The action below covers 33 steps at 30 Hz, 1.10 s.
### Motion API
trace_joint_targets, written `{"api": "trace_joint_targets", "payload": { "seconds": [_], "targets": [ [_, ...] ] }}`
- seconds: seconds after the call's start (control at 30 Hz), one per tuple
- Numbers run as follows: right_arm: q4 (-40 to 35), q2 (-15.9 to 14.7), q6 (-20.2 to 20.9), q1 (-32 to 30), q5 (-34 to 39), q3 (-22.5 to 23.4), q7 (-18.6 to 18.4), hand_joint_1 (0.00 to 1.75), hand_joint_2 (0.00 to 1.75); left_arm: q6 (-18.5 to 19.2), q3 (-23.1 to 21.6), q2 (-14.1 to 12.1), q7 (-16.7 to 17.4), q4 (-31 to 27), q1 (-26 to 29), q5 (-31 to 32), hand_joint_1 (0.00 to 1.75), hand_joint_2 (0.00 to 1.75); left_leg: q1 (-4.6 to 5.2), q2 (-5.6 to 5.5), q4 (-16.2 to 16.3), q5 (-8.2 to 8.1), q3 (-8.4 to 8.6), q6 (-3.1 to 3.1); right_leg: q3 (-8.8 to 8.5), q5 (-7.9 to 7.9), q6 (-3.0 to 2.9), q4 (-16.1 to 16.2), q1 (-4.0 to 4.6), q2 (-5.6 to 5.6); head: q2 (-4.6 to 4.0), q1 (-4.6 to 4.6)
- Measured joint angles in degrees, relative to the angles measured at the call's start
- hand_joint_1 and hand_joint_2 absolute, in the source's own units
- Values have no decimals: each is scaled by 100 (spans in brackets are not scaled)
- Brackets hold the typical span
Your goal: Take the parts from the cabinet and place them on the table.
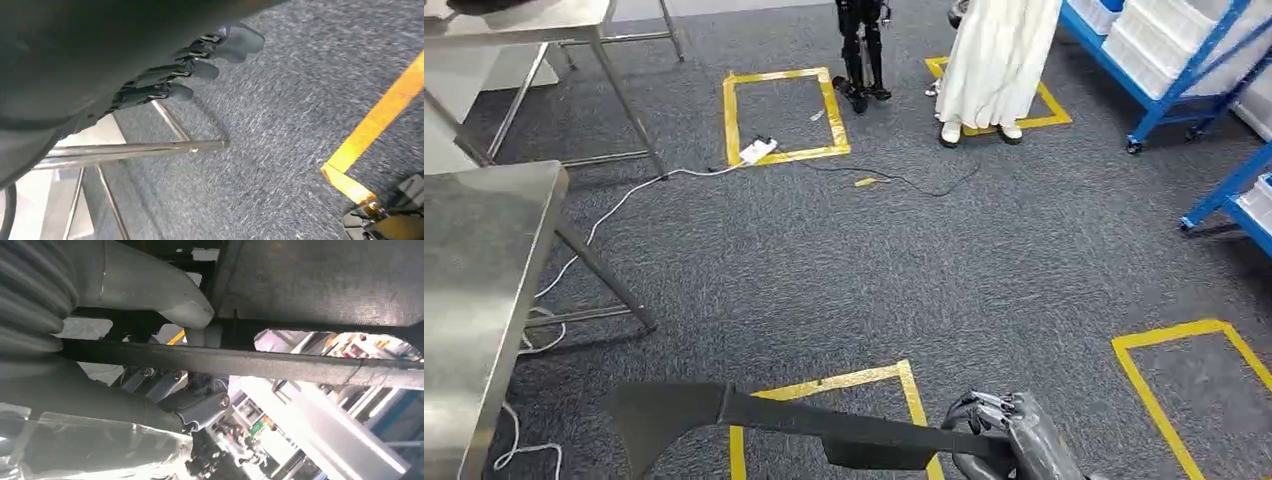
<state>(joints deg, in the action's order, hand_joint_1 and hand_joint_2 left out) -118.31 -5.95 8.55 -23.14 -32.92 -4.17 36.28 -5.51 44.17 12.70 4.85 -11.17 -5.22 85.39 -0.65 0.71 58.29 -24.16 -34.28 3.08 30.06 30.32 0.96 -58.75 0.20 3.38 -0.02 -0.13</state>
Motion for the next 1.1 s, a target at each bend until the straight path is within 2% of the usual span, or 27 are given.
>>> {"api": "trace_joint_targets", "payload": {
  "seconds": [0.03,0.07,0.1,0.13,0.17,0.23,0.27,0.3,0.37,0.43,0.47,0.5,0.53,0.6,0.63,0.67,0.7,0.73,0.77,0.8,0.83,0.93,0.97,1.0,1.03,1.07,1.1],
  "targets": [
    [-7,4,-4,-5,9,4,9,175,175,0,0,0,0,0,-10,2,0,0,-3,-54,-1,18,-11,28,175,182,-36,-355,-37,-209,0,-16],
    [-7,0,-4,-4,7,7,9,175,175,0,-2,4,0,0,-25,2,0,0,-5,-132,-1,20,-31,31,409,388,-58,-822,-50,-286,0,20],
    [-7,0,-4,0,0,7,9,175,175,2,-2,7,0,0,-23,2,0,0,-4,-222,0,25,-46,30,673,570,-56,-1328,-79,-310,0,22],
    [-4,2,-4,1,2,7,9,175,175,4,-2,7,0,2,-19,4,0,0,-4,-308,2,34,-53,20,828,631,-14,-1628,-88,-313,0,13],
    [-4,2,-4,4,2,7,9,175,175,4,-2,7,0,2,-15,4,0,0,-5,-390,3,39,-52,11,842,576,44,-1619,-107,-313,0,24],
    [-7,2,-4,3,2,13,11,175,175,7,-2,9,-11,2,-15,7,0,0,-20,-574,10,51,-43,-20,499,192,202,-864,-174,-341,0,22],
    [-9,4,-4,2,2,20,18,175,175,7,-4,13,-18,2,-15,11,0,0,-34,-664,15,54,-36,-55,220,-52,284,-261,-240,-482,0,15],
    [-9,7,-7,-6,2,24,26,175,175,2,-4,9,-20,0,-16,13,0,0,-28,-729,17,62,-57,-99,74,-151,323,113,-305,-787,0,33],
    [-35,17,-17,-41,-11,48,48,175,175,0,-13,11,-24,2,-11,15,0,0,6,-832,35,63,-96,-188,94,-189,168,159,-244,-697,0,16],
    [-79,15,-39,-71,-61,66,57,175,175,0,-28,11,-26,2,33,22,0,0,-46,-939,12,101,-130,-258,44,-223,65,153,-195,-593,0,17],
    [-120,24,-61,-101,-83,68,61,175,175,0,-35,11,-24,2,42,26,0,0,-72,-834,64,71,-147,-268,33,-256,6,180,-265,-524,0,2],
    [-174,39,-81,-146,-107,74,61,175,175,2,-44,20,-22,2,41,31,0,0,-27,-439,221,-50,-195,-277,15,-250,-13,180,-232,-476,0,-21],
    [-223,61,-103,-219,-109,90,61,175,175,0,-59,24,-22,2,38,33,0,0,-26,-225,553,-272,-340,-288,7,-242,-100,180,-192,-390,0,-57],
    [-293,85,-131,-344,-131,131,61,175,175,-13,-81,33,-22,2,35,35,0,0,-40,-115,1550,-760,-794,-286,4,-215,-142,179,-112,-211,0,-57],
    [-317,96,-135,-395,-142,151,59,175,175,-15,-81,39,-22,2,46,35,0,0,-40,-114,1889,-867,-952,-283,5,-204,-158,178,-83,-130,0,-55],
    [-343,109,-138,-435,-146,160,61,175,175,-17,-83,50,-22,2,63,35,0,0,-40,-110,1957,-838,-973,-272,0,-197,-168,178,-60,-53,0,-59],
    [-380,118,-144,-466,-157,168,61,175,175,-22,-85,55,-22,2,81,37,0,0,-38,-100,1758,-700,-859,-247,-8,-186,-183,178,-37,12,0,-57],
    [-418,133,-146,-496,-164,179,59,175,175,-33,-85,59,-22,2,96,39,0,0,-21,-61,1258,-452,-576,-194,-27,-172,-198,178,-16,85,0,-59],
    [-450,146,-151,-518,-168,188,59,175,175,-46,-85,59,-22,2,97,39,0,0,21,54,773,-253,-291,-126,-48,-161,-211,178,1,138,0,-59],
    [-477,157,-157,-542,-175,192,59,175,175,-55,-85,57,-22,2,92,39,0,0,90,331,336,-144,-34,-39,-67,-143,-213,180,8,184,0,-57],
    [-501,170,-166,-572,-184,197,59,175,175,-59,-85,55,-22,2,73,39,0,0,174,537,214,-229,11,1,-61,-126,-187,171,68,239,0,-48],
    [-522,201,-186,-609,-205,201,57,175,175,-70,-87,68,-13,2,86,39,0,0,197,317,192,-196,-35,42,-73,-117,-156,199,65,436,0,-57],
    [-551,201,-188,-613,-205,201,57,175,175,-70,-87,76,-7,2,95,39,0,0,185,222,93,-158,-6,78,-120,-104,-130,219,105,510,0,-59],
    [-581,199,-195,-613,-210,214,52,175,175,-76,-85,103,0,2,112,39,0,0,103,149,-10,-76,84,69,-54,-44,-99,129,71,187,0,-50],
    [-597,201,-203,-629,-203,234,52,175,175,-92,-85,116,15,2,98,39,0,0,88,77,-52,-39,87,125,20,87,-113,-97,49,-114,0,-59],
    [-608,208,-210,-640,-203,262,52,175,175,-103,-87,147,28,2,81,39,0,0,86,-6,-53,-27,65,138,224,272,-140,-517,12,-267,0,-50],
    [-608,208,-210,-652,-208,280,50,175,175,-103,-89,175,46,2,73,39,0,0,79,-95,-53,-20,49,134,458,462,-149,-979,-19,-309,0,-26]
  ]
}}
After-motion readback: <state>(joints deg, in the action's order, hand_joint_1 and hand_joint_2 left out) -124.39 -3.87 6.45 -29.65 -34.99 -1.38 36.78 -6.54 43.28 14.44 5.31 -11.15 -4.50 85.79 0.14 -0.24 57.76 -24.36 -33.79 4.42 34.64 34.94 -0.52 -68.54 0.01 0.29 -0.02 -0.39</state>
